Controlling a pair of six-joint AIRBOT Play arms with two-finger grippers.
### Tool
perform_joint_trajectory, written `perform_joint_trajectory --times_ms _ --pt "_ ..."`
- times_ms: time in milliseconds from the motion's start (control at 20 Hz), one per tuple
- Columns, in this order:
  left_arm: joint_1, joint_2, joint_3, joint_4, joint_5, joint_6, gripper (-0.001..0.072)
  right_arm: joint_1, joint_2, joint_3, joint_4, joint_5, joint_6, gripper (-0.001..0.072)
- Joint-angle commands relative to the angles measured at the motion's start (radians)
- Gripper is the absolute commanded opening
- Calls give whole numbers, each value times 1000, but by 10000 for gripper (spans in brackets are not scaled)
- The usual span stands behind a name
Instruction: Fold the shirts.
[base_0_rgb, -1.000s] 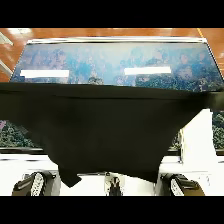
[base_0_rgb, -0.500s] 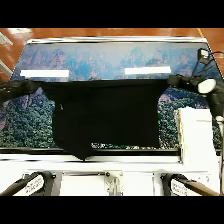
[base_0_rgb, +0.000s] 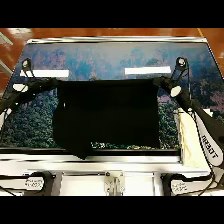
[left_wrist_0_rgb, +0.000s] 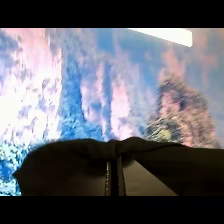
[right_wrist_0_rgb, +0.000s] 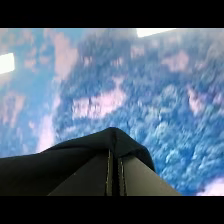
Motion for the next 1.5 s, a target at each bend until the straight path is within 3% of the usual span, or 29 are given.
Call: perform_joint_trajectory --times_ms 0,100,200,350,500,700,1000,1300,1450 --pt "-7 -55 12 2 -20 3 41 2 -26 0 24 70 21 62" --pt "18 -48 30 37 -140 3 41 -21 4 0 23 169 26 62" --pt "56 -48 62 111 -343 -6 40 -59 40 0 23 366 75 62" --pt "111 -53 67 203 -601 -177 40 -112 47 -1 8 676 144 62" --pt "122 -63 67 408 -753 -315 40 -114 30 -2 -32 796 168 62" --pt "116 -69 67 437 -781 -351 40 -104 8 -2 -39 835 247 62" --pt "140 -68 90 437 -799 -383 40 -105 8 -1 -90 890 255 62" --pt "147 -76 142 436 -742 -383 40 -104 2 -1 -108 734 311 62" --pt "135 -119 142 436 -763 -384 40 -104 -9 -1 -109 739 314 62"
